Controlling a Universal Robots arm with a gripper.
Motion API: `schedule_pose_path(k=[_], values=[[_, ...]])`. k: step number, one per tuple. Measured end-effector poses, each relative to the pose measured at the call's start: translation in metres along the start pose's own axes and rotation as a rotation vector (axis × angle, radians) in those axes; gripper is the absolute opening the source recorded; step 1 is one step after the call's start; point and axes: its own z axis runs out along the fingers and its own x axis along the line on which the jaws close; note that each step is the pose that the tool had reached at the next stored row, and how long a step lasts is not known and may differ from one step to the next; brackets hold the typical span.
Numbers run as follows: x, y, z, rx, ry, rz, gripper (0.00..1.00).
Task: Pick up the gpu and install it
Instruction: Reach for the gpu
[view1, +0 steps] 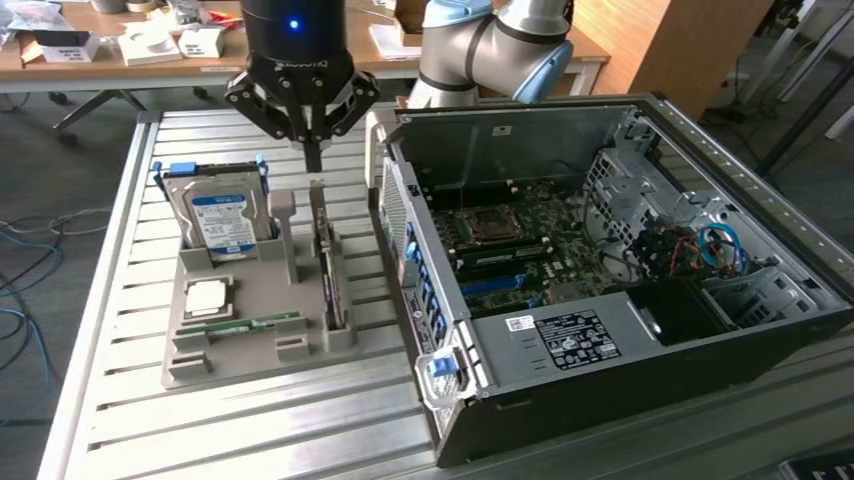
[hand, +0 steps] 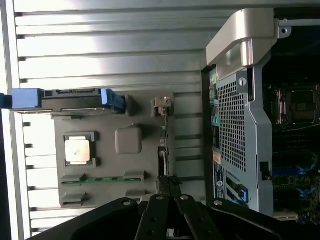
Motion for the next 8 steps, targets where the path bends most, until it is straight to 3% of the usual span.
schedule_pose_path(k=[8], values=[[-0.001, -0.0141, -0.0001, 0.0000, 0.0002, 0.000, 0.11]])
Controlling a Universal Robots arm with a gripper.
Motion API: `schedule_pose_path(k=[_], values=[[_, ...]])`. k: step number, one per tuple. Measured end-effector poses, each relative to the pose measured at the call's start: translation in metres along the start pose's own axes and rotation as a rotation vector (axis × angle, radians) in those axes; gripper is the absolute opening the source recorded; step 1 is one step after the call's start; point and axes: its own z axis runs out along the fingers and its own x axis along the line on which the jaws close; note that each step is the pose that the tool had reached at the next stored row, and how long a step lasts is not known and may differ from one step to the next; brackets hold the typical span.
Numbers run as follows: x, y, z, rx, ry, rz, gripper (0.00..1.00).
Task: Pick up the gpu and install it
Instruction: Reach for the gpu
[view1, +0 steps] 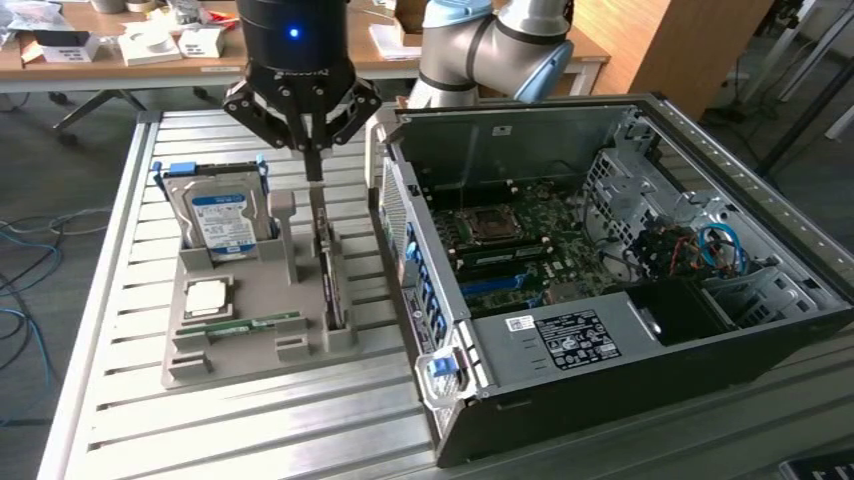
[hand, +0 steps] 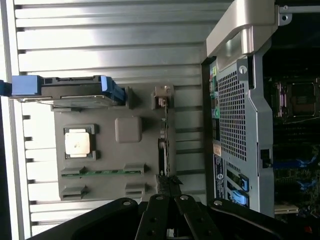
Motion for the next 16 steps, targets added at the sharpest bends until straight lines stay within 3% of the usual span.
schedule_pose_path(k=[5, 16], values=[[-0.0006, -0.0078, -0.0003, 0.0006, 0.0005, 0.001, 0.11], [-0.0019, -0.0082, -0.0001, 0.0007, 0.0005, 0.002, 0.11]])
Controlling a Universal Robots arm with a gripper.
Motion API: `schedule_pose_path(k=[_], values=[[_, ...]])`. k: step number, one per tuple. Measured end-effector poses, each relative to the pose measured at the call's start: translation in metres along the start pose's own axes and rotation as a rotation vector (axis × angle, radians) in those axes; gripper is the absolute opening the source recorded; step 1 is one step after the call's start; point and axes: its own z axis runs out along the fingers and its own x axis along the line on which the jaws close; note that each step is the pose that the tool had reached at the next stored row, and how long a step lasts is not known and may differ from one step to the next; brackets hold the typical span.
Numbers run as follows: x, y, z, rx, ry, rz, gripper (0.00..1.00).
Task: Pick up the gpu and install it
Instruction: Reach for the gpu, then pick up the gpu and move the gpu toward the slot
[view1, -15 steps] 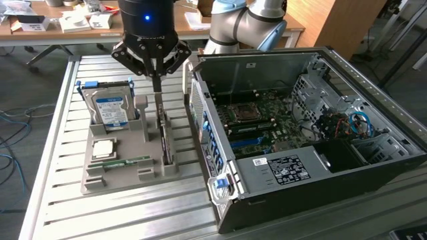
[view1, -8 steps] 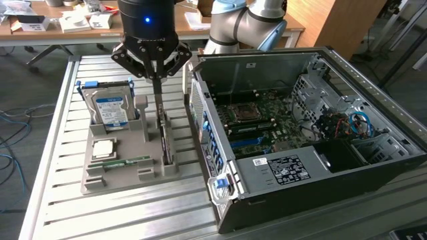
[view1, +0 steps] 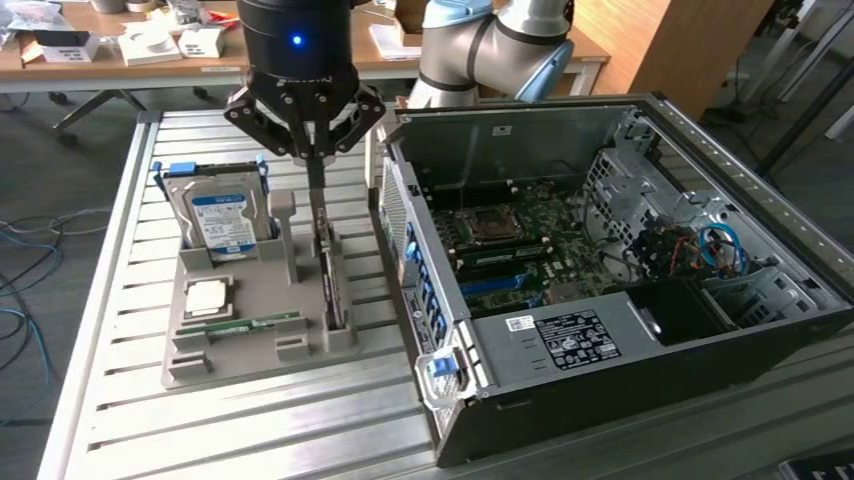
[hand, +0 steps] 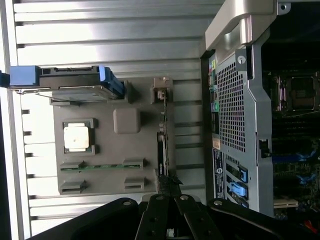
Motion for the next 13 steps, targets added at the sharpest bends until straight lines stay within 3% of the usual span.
schedule_pose_path(k=[13], values=[[-0.0009, -0.0001, 0.0001, 0.0000, 0.0000, 0.000, 0.11]])
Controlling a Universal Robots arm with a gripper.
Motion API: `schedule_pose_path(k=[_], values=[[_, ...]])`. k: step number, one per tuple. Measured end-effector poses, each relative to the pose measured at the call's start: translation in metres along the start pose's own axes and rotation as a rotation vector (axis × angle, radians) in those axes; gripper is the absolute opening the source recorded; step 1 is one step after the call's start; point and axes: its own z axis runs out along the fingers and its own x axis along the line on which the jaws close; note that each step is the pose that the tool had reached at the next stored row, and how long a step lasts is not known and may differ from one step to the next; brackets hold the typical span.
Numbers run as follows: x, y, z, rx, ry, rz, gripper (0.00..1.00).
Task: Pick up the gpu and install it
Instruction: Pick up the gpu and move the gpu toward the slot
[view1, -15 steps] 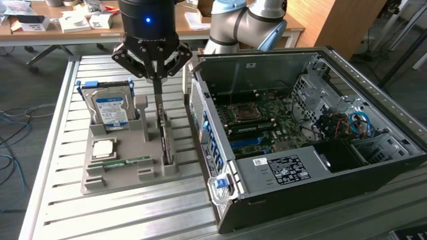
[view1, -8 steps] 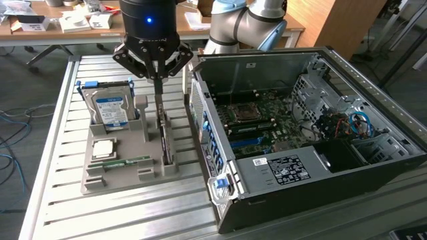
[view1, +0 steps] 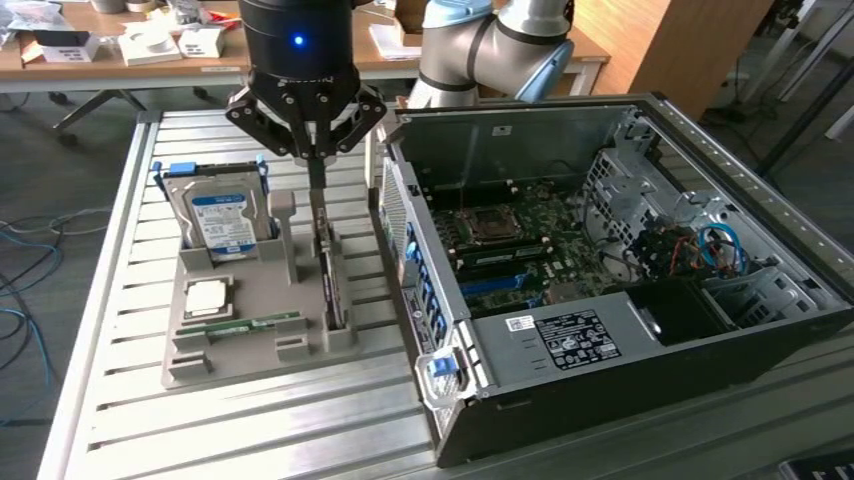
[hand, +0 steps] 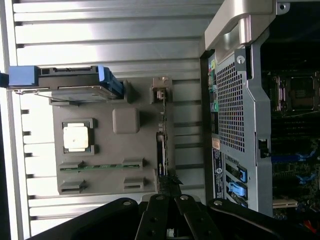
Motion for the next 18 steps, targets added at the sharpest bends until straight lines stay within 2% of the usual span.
schedule_pose_path(k=[6, 7, 8, 9, 10, 12, 13, 14, 18], values=[[0.0000, 0.0000, 0.0000, 0.0000, 0.0000, 0.000, 0.11], [0.0000, 0.0000, 0.0000, 0.0000, 0.0000, 0.000, 0.17], [0.0000, 0.0000, 0.0000, 0.0000, 0.0000, 0.000, 0.17], [0.0000, 0.0000, 0.0000, 0.0001, 0.0000, 0.000, 0.23], [0.0000, 0.0000, 0.0000, 0.0000, 0.0000, 0.000, 0.23], [0.0000, 0.0000, 0.0000, 0.0001, 0.0000, 0.000, 0.35], [0.0000, 0.0000, 0.0000, 0.0001, 0.0000, 0.000, 0.35], [0.0000, 0.0000, 0.0000, 0.0000, 0.0000, 0.000, 0.42], [0.0000, 0.0000, 0.0013, -0.0001, -0.0002, 0.000, 0.42]])
